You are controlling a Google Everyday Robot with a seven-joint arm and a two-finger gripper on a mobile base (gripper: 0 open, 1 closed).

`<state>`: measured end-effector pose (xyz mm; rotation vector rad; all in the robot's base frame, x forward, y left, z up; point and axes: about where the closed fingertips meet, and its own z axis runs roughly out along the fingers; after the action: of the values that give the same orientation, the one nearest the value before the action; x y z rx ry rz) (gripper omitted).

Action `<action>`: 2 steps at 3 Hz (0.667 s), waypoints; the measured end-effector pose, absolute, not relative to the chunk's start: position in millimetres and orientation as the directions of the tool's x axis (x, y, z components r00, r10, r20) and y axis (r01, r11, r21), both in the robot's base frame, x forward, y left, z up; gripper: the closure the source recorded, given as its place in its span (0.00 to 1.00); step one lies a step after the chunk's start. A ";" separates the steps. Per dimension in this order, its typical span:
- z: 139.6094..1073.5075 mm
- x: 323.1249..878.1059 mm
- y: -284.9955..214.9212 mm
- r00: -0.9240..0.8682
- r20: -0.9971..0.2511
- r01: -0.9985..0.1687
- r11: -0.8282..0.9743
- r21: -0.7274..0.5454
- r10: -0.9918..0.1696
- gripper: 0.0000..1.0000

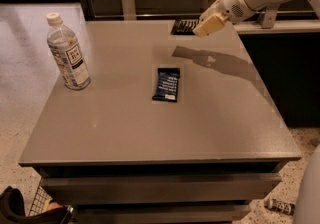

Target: Move rxbar chocolate near blue plastic bottle

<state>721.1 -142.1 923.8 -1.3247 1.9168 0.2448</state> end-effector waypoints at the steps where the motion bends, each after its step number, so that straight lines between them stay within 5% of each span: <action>1: 933.0 695.8 -107.8 -0.120 -0.709 -0.847 0.444 -0.292 -0.695 1.00; 2: 918.6 654.3 -57.1 -0.091 -0.695 -0.861 0.407 -0.305 -0.713 1.00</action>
Offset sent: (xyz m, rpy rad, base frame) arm -0.1018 0.1184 -0.0183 -0.0162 -0.0573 0.0547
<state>654.3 -57.1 918.6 -1.3532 1.8472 0.2281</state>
